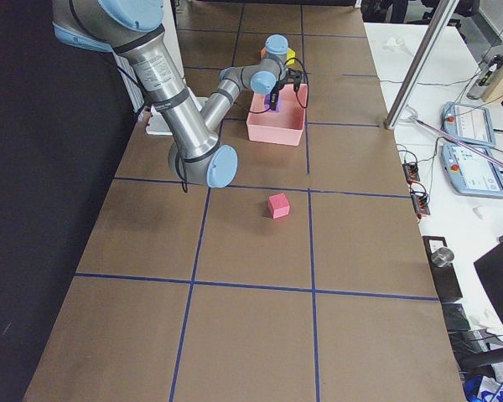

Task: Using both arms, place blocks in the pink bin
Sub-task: 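Carry the purple cube into the pink bin and release it with the right gripper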

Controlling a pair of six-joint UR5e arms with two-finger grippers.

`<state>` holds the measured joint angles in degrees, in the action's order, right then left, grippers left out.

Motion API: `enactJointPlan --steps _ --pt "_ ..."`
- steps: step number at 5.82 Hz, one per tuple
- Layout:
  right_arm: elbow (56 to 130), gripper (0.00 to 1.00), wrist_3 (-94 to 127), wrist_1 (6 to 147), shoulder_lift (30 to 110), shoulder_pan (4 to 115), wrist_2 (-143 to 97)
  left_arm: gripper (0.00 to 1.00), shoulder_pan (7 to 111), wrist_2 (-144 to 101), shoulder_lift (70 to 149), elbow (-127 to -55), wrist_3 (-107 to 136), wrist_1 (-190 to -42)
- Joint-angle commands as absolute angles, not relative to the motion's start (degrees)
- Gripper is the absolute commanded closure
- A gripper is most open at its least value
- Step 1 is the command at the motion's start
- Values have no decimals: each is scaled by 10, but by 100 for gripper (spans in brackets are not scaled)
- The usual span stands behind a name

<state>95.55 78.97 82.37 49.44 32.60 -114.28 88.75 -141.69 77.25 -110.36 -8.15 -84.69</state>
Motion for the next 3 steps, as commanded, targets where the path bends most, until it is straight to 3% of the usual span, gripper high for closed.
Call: enactJointPlan --steps 1,3 --pt "920 2 802 810 478 271 -1072 0 854 -1425 773 -1097 -79 -848" --pt "926 1 806 795 483 265 -1067 0 792 -1424 796 -1090 -39 -857"
